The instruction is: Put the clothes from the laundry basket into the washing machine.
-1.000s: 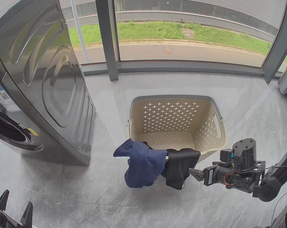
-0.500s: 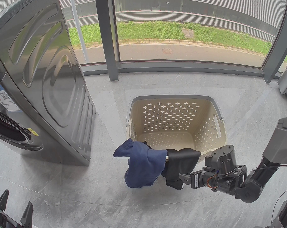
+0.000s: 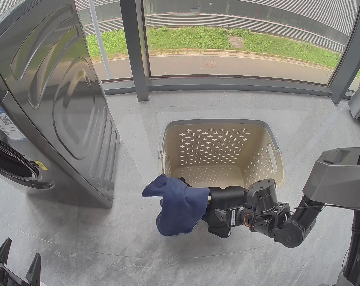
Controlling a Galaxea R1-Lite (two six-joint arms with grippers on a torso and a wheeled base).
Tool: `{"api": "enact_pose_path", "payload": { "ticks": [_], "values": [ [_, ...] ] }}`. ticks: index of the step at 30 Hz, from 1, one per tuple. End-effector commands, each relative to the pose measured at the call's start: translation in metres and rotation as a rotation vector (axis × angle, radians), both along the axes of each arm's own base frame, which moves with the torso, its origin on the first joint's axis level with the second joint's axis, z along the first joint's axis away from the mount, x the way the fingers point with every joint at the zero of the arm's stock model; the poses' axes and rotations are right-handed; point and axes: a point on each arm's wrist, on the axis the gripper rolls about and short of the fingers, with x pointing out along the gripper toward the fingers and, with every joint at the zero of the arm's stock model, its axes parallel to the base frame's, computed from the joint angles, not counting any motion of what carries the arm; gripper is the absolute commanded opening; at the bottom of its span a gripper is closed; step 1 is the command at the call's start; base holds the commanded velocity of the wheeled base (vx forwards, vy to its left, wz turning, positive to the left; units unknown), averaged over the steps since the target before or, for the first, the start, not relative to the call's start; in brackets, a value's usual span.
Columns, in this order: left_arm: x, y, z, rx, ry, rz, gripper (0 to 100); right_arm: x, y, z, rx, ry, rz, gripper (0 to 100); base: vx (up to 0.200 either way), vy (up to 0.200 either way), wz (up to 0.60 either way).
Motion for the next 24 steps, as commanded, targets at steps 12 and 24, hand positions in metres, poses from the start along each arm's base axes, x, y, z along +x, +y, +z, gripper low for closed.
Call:
{"api": "enact_pose_path", "payload": {
  "ticks": [12, 24],
  "values": [
    [0.000, 0.000, -0.005, -0.003, 0.005, 0.000, 100, 0.024, 0.001, -0.017, 0.013, -0.029, -0.033, 100, 0.000, 0.000, 0.00],
    [0.000, 0.000, -0.005, -0.005, 0.003, 0.000, 100, 0.020, 0.002, -0.016, 0.016, -0.022, -0.030, 0, 0.000, 0.000, 0.00]
  ]
}}
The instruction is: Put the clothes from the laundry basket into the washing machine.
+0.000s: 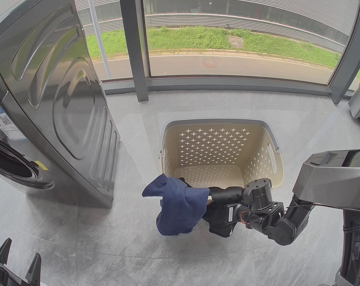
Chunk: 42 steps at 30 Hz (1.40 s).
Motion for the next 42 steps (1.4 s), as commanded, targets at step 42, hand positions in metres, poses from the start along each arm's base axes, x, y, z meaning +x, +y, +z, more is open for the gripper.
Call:
{"api": "enact_pose_path", "payload": {
  "ticks": [42],
  "values": [
    [0.000, 0.000, -0.005, 0.001, 0.003, 0.001, 100, -0.108, -0.035, 0.142, 0.199, -0.300, 0.102, 0, 0.000, 0.000, 0.00]
  ]
}}
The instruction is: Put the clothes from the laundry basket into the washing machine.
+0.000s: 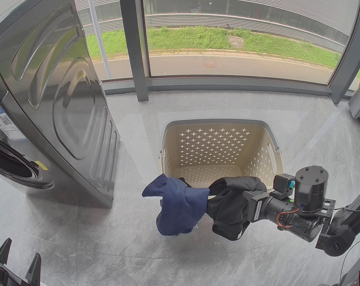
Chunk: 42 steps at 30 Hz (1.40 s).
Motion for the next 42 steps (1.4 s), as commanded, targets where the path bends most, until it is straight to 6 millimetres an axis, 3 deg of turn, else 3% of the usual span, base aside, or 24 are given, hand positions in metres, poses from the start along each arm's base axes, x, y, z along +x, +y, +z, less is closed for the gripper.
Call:
{"api": "enact_pose_path", "payload": {
  "ticks": [1, 8, 19, 34, 42],
  "values": [
    [0.000, 0.000, -0.005, 0.002, 0.003, 0.000, 100, -0.019, -0.017, 0.037, 0.087, -0.112, 0.008, 0, 0.000, 0.000, 0.00],
    [0.000, 0.000, -0.005, 0.005, 0.003, 0.000, 100, -0.035, -0.025, 0.068, 0.103, -0.245, 0.056, 0, 0.000, 0.000, 0.00],
    [0.000, 0.000, -0.005, 0.011, 0.003, -0.002, 100, -0.045, -0.021, 0.092, 0.174, -0.353, 0.117, 0, 0.000, 0.000, 0.00],
    [0.000, 0.000, -0.005, 0.008, 0.006, -0.005, 100, -0.046, -0.021, 0.090, 0.174, -0.357, 0.124, 0, -0.160, 0.000, 0.00],
    [0.000, 0.000, -0.005, 0.008, 0.006, -0.005, 100, -0.045, -0.020, 0.089, 0.173, -0.354, 0.125, 0, 0.000, 0.000, 0.00]
  ]
}}
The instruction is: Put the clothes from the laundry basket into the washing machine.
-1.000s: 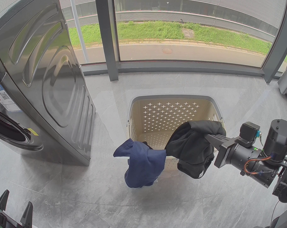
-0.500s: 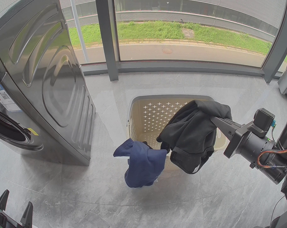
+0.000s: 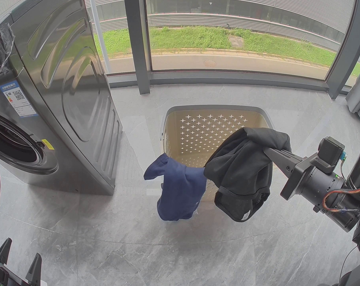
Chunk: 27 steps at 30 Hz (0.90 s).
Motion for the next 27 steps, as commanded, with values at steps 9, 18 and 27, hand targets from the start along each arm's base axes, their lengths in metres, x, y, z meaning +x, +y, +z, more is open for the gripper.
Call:
{"api": "enact_pose_path", "payload": {
  "ticks": [9, 18, 27],
  "values": [
    [0.0002, 0.0000, -0.0043, -0.003, 0.003, -0.001, 100, 0.0009, 0.0009, -0.0010, -0.002, 0.002, 0.001, 0, 0.000, 0.156, 0.00],
    [0.0003, 0.0000, -0.0047, -0.003, 0.005, -0.001, 100, 0.0012, 0.0008, -0.0006, 0.000, 0.002, 0.002, 0, 0.000, 0.200, 0.00],
    [0.0002, 0.0000, -0.0043, -0.005, 0.003, 0.000, 100, 0.0004, -0.0004, 0.0011, 0.008, -0.002, 0.000, 0, 0.000, 0.178, 0.00]
  ]
}}
